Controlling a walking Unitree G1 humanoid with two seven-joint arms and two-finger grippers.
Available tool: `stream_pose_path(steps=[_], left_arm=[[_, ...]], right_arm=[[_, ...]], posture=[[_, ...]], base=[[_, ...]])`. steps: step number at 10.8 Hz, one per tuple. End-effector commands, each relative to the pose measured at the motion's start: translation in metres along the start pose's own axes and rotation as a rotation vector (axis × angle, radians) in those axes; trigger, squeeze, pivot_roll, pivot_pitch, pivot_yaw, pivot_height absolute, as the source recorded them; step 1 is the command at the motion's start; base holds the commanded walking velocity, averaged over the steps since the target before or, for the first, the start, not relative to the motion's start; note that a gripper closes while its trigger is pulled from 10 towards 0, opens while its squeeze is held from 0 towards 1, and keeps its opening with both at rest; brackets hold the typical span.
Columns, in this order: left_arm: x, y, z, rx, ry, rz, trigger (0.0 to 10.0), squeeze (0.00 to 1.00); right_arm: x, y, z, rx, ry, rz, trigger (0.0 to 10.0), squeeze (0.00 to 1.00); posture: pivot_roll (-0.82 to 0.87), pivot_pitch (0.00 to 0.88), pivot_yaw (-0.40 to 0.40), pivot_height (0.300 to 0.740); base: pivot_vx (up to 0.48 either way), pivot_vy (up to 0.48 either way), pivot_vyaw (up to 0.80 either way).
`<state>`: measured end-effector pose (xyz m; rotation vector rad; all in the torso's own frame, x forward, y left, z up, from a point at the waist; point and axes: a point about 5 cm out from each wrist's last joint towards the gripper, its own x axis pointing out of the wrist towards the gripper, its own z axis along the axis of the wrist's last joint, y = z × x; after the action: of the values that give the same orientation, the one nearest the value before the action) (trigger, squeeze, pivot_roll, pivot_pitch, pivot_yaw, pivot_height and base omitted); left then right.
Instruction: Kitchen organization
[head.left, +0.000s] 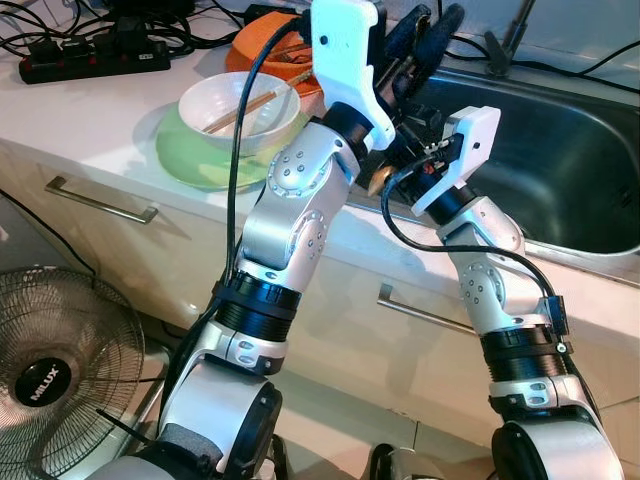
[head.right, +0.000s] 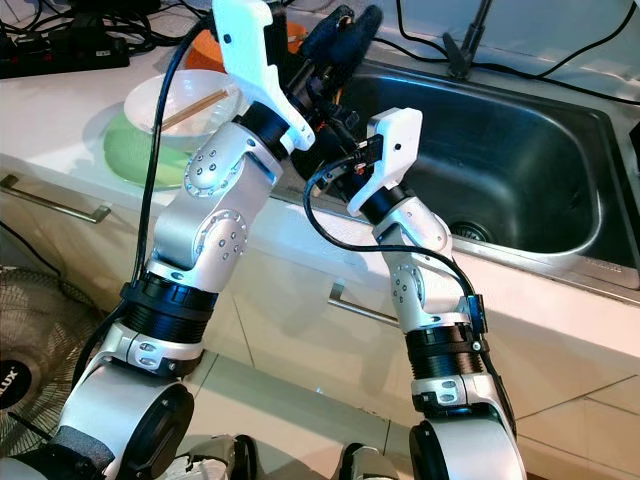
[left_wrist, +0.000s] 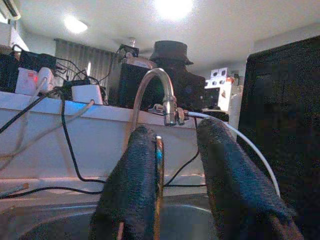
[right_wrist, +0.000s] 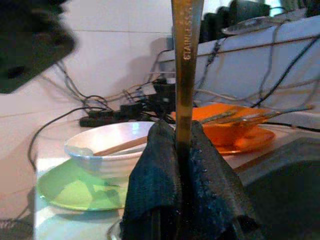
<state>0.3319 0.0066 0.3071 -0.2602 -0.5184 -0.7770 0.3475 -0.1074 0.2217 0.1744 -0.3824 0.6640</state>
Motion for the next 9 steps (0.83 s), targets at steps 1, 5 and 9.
stream_pose_path(steps=[1,5,9], left_arm=[[0.004,-0.013,0.001,-0.055,-0.028,-0.018,10.0,1.0],[0.002,-0.01,0.001,-0.054,-0.028,-0.002,10.0,0.0],[-0.003,0.003,0.004,-0.04,-0.038,0.065,10.0,0.0]], right_arm=[[0.001,-0.006,0.004,-0.024,-0.012,-0.029,0.0,0.0],[0.004,-0.015,0.005,-0.033,-0.011,-0.076,0.0,0.0],[0.005,-0.034,0.011,-0.042,-0.038,-0.181,0.0,0.0]], posture=[[0.03,0.09,-0.01,0.74],[0.04,0.091,-0.011,0.74],[0.04,0.09,-0.008,0.74]], base=[[0.0,0.0,0.0],[0.0,0.0,0.0],[0.0,0.0,0.0]])
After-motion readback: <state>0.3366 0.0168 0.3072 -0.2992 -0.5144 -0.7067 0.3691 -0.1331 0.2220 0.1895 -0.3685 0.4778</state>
